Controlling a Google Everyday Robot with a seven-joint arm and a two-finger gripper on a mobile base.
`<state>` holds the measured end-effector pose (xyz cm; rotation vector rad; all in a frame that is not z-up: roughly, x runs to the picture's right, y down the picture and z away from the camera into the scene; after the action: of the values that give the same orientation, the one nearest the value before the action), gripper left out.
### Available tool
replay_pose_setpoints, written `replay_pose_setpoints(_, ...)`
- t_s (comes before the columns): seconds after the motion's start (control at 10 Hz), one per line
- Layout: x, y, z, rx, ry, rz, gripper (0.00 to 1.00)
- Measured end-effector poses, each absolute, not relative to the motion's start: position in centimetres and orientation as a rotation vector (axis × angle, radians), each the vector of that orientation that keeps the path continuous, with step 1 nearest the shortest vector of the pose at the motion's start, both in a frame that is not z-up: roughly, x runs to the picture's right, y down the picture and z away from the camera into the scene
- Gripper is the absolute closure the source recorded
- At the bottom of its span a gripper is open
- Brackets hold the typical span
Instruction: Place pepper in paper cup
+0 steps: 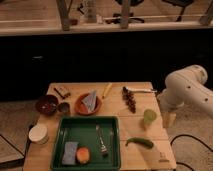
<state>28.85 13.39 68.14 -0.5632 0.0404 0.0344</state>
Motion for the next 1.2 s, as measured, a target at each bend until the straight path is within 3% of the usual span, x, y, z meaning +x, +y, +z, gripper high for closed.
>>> replay_pose_setpoints(1.2, 27.0, 19.9, 71.5, -0.563, 0.023, -0.018, 0.2)
